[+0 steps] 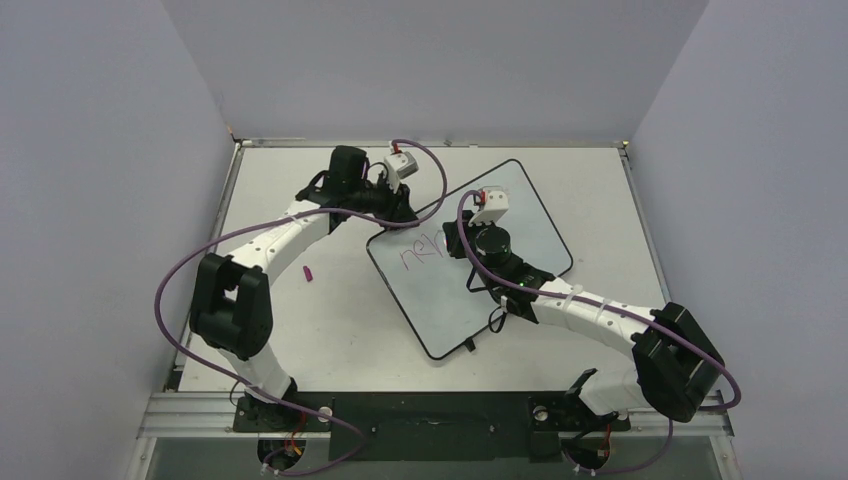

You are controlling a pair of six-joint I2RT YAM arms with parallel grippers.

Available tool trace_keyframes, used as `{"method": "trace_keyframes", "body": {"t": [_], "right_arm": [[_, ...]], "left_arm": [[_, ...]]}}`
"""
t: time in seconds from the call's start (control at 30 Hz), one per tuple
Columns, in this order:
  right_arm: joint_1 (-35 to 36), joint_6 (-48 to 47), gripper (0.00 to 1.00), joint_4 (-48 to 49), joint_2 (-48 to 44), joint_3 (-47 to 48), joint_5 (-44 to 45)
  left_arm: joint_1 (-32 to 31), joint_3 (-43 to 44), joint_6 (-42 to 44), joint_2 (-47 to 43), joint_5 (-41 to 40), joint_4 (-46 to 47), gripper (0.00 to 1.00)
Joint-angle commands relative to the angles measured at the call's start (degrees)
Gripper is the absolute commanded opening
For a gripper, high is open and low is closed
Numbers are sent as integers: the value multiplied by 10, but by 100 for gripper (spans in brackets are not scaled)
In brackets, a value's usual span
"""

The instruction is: Write a sentence on the whiteboard

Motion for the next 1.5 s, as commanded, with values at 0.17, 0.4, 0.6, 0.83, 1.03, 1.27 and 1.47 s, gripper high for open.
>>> {"method": "trace_keyframes", "body": {"t": [0.17, 0.4, 0.6, 0.83, 1.03, 1.27, 1.47], "right_arm": [[-6, -4, 0, 3, 0, -1, -5], [-7, 6, 0, 5, -15, -20, -5], [-6, 10, 0, 2, -35, -44, -1], [-7, 16, 0, -2, -61, -80, 5], [-7, 16, 0, -5, -71, -88, 11], [-10, 1, 0, -13, -56, -50, 15], [-24, -18, 0, -28, -42, -7, 10]], "left_arm": [[11, 26, -42, 27, 122, -67, 26], [14, 40, -41, 40, 157, -87, 23], [14, 43, -45, 40, 160, -84, 0], [13, 44, -47, 39, 145, -82, 0], [14, 42, -46, 38, 140, -80, 0], [12, 42, -41, 36, 136, -82, 0], [13, 41, -38, 36, 133, -83, 0]]}}
